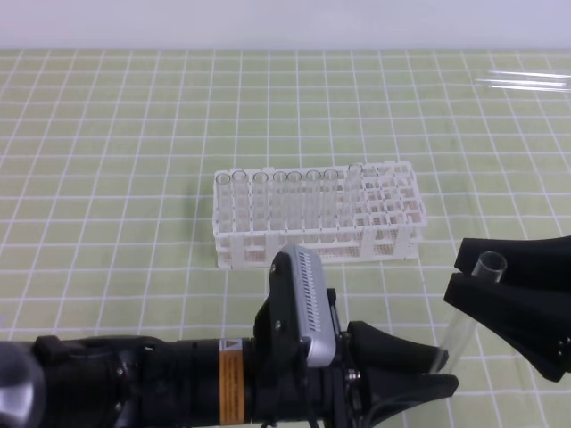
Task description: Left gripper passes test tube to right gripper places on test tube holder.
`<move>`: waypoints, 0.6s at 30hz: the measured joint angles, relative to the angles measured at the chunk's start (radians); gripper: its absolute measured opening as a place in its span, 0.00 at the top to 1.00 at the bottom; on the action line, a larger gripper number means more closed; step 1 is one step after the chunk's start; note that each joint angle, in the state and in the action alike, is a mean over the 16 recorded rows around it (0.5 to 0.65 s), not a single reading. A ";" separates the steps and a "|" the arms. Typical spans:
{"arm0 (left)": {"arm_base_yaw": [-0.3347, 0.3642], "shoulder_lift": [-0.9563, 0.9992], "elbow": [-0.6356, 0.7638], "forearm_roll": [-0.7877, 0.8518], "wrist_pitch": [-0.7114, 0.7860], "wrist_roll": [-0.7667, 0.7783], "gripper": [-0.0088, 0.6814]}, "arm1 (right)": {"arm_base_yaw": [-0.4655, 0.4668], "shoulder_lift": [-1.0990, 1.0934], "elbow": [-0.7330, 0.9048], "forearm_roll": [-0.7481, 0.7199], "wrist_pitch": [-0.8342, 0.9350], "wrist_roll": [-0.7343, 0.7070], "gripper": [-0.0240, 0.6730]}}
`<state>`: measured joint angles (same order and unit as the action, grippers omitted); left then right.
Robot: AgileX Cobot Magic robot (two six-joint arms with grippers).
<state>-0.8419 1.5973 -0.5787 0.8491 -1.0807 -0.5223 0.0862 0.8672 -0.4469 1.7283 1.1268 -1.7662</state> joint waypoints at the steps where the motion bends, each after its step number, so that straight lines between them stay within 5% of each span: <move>1: 0.000 0.000 -0.001 0.000 0.000 0.000 0.90 | 0.000 0.000 0.000 0.000 0.000 0.000 0.62; 18: 0.000 0.005 -0.024 -0.001 -0.010 -0.006 0.93 | 0.000 0.000 0.000 0.000 -0.003 -0.006 0.72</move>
<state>-0.8420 1.6020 -0.6029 0.8476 -1.0908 -0.5286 0.0862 0.8672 -0.4469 1.7282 1.1235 -1.7724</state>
